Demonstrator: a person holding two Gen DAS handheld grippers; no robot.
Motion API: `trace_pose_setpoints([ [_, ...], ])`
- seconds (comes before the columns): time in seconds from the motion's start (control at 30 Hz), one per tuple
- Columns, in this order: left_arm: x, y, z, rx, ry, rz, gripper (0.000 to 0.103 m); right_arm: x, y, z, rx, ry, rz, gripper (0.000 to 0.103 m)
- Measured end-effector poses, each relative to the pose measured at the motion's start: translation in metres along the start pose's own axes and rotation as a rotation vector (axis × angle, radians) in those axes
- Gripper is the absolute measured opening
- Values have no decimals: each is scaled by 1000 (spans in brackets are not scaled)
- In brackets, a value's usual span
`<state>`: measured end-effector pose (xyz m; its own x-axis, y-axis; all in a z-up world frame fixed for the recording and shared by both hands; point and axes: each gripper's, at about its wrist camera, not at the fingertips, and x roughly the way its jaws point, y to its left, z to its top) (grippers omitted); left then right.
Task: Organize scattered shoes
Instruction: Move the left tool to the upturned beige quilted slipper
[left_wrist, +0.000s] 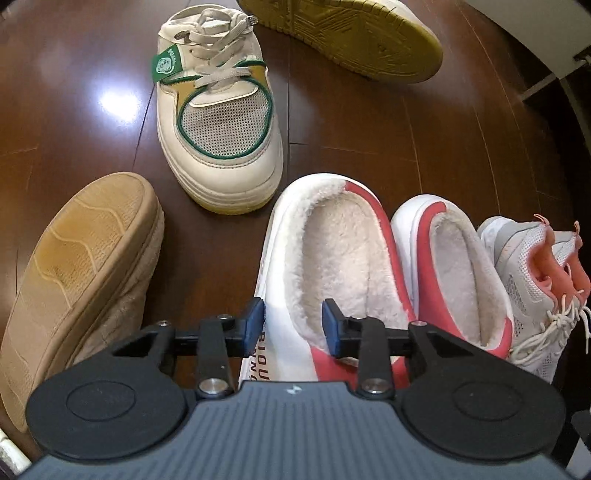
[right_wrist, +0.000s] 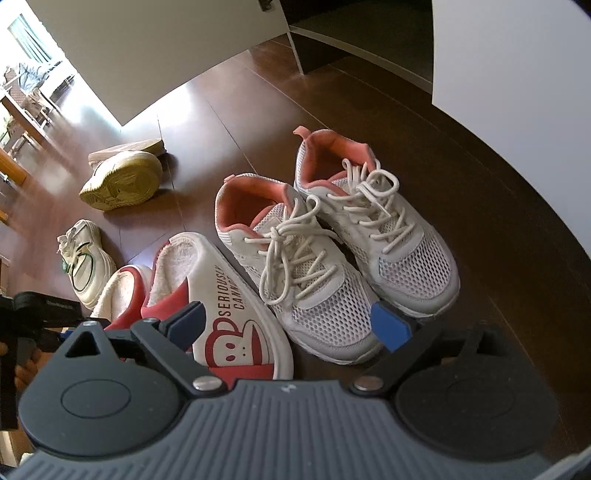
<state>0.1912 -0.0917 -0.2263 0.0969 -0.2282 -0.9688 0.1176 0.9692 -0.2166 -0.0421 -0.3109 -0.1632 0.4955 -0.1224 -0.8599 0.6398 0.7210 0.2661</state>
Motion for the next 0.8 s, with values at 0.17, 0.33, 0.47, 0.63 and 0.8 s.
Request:
trace_pose_setpoints([
  [0.17, 0, -3, -7, -10, 23, -21, 39, 2, 0, -2, -8, 19, 2, 95],
  [0.33, 4, -11, -11, 33, 25, -6, 39, -1, 0, -2, -8, 15, 5, 95],
  [0.47, 6, -20, -16, 92, 18, 26, 41, -4, 0, -3, -1, 13, 0, 95],
  [0.63, -17, -6, -12, 52, 6, -35, 52, -16, 2, 1, 0, -12, 3, 96],
  [0.8, -82, 37, -19, 122, -126, 92, 59, -34, 5, 10, -8, -80, 13, 97],
])
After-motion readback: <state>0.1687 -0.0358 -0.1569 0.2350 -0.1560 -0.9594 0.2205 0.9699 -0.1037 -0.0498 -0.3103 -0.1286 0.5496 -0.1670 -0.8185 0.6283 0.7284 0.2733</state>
